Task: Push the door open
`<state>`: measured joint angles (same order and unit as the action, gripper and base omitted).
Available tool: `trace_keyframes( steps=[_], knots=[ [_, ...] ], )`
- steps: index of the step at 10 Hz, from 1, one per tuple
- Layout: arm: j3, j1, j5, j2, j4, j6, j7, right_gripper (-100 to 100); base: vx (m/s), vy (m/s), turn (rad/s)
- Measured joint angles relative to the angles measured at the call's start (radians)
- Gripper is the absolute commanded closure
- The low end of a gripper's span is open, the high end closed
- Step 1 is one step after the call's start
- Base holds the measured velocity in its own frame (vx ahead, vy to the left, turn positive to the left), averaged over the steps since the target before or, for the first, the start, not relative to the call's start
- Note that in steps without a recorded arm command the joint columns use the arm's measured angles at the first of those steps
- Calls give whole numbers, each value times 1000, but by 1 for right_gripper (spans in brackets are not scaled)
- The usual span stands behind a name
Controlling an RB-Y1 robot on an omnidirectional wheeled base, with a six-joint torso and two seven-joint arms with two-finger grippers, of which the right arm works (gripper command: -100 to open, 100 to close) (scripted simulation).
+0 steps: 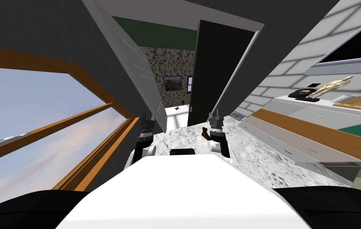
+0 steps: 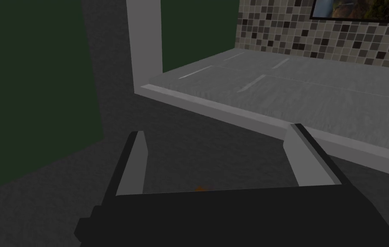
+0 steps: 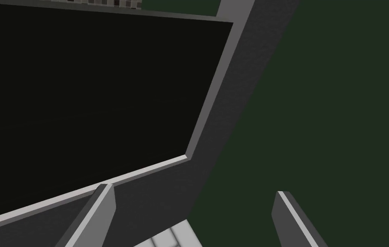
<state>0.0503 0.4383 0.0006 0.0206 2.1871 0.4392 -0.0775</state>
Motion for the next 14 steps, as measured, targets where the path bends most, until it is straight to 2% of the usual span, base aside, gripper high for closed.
trace_keyframes(
  steps=[2,4,6,8,11,14],
  knots=[
    [-1,-5,-2,13,-47,13,-2,-100,139,-46,55],
    [-15,-12,4,13,-97,29,6,-100,96,-56,46],
    [-14,-27,2,23,-146,38,5,-100,94,-57,46],
    [-20,-28,2,30,-190,54,6,-100,98,-43,46],
    [-34,-41,7,31,-266,77,13,-100,89,-61,49],
    [-38,-52,6,44,-344,100,12,-100,97,-55,56]
  ],
)
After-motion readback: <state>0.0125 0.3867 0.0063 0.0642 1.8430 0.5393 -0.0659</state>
